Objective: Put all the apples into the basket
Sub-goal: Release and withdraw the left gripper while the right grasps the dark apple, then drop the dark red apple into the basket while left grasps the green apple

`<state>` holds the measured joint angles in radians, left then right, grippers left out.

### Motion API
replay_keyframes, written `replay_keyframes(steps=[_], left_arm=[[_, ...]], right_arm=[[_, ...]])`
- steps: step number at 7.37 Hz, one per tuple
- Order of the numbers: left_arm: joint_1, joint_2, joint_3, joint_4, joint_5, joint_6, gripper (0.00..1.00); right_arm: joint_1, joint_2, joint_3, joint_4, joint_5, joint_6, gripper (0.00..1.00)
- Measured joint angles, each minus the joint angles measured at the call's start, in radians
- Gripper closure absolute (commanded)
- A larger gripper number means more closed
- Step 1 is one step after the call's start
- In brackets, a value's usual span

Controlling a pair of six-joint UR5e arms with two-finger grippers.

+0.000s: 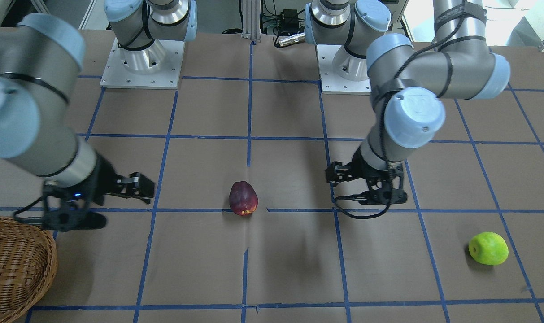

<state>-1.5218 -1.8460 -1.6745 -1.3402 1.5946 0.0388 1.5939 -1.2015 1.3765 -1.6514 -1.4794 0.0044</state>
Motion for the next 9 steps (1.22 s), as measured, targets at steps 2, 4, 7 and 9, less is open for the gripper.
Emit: replay_keyframes(steps=[2, 4, 7, 9], left_arm=[[0.211, -0.006, -0.050, 0.068, 0.047, 0.347, 0.00], [0.319, -0.062, -0.018, 0.234, 0.056, 0.564, 0.00], [0.390, -0.195, 0.157, 0.289, 0.046, 0.688, 0.00], [0.425, -0.269, 0.221, 0.303, 0.038, 0.745, 0.00]], right_arm=[[0.150, 0.003, 0.065, -0.040, 0.017, 0.076, 0.00], [0.232, 0.016, 0.157, -0.179, 0.019, 0.100, 0.00], [0.294, 0.068, 0.252, -0.345, 0.026, 0.164, 0.00], [0.304, 0.109, 0.261, -0.398, 0.055, 0.194, 0.00]])
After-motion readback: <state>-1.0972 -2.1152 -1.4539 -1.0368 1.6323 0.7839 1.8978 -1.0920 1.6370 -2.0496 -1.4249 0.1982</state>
